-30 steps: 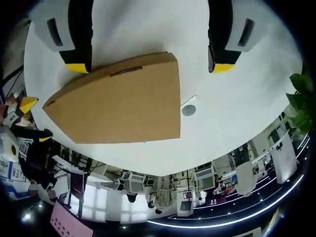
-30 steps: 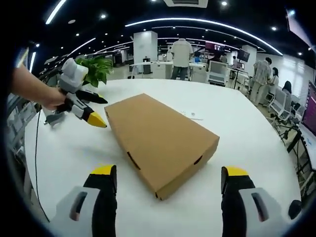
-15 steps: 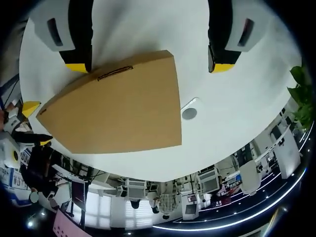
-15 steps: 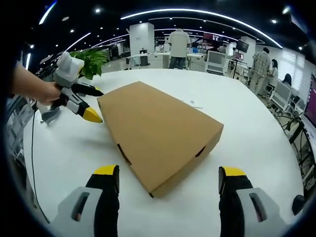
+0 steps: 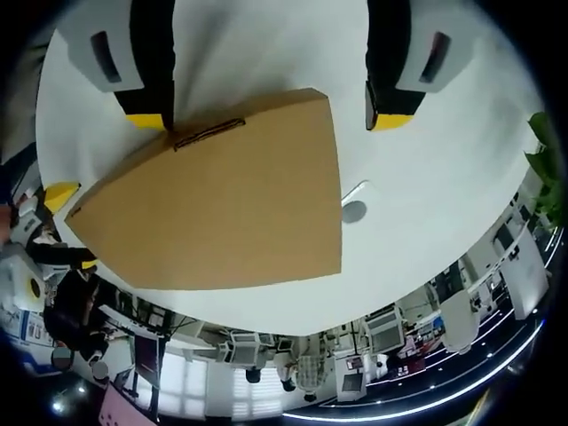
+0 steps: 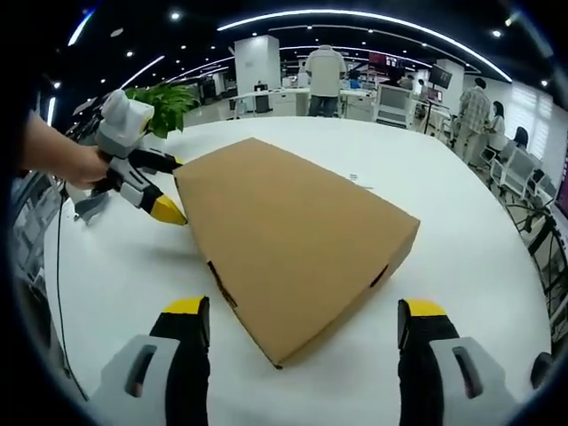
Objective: Operate the shoe box by opening the lid, removing the specified soft item, and placing it in the target area until the item is outside and the box remains undamaged.
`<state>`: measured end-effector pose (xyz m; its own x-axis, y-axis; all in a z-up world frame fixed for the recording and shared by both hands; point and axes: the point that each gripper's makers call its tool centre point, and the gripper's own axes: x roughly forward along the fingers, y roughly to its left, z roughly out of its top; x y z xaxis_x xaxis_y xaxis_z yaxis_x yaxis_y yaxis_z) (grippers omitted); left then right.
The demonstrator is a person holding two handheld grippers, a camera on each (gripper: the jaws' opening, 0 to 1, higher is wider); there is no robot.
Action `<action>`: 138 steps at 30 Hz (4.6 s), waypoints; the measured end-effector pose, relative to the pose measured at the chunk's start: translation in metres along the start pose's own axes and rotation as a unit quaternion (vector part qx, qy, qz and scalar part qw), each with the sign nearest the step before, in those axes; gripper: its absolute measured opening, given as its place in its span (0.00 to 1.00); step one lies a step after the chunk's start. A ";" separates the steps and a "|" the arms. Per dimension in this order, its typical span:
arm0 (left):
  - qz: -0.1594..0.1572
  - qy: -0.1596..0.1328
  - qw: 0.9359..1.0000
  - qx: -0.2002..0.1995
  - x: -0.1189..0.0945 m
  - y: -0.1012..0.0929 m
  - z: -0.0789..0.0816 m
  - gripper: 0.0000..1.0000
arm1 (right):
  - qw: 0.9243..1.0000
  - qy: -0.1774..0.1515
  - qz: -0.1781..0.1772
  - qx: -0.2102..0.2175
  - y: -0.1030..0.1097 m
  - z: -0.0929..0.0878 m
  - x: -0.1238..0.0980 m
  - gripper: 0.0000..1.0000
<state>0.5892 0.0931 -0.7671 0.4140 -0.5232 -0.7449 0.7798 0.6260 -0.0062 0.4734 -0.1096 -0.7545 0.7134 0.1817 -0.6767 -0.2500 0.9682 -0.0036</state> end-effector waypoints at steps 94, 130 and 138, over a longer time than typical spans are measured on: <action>0.056 0.014 0.992 -0.109 -0.027 -0.041 -0.040 0.61 | 0.997 0.034 0.050 -0.050 0.008 -0.011 0.003 0.66; 0.100 0.006 0.980 -0.175 -0.056 -0.079 -0.069 0.59 | 0.994 0.033 0.068 -0.075 0.017 -0.026 -0.011 0.65; 0.112 0.008 0.975 -0.190 -0.061 -0.087 -0.075 0.59 | 0.994 0.032 0.076 -0.077 0.019 -0.028 -0.013 0.64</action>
<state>0.4614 0.1140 -0.7714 0.5441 -0.3414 -0.7664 0.4384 0.8945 -0.0871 0.4409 -0.0984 -0.7660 0.6175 0.3086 -0.7235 -0.4537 0.8912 -0.0071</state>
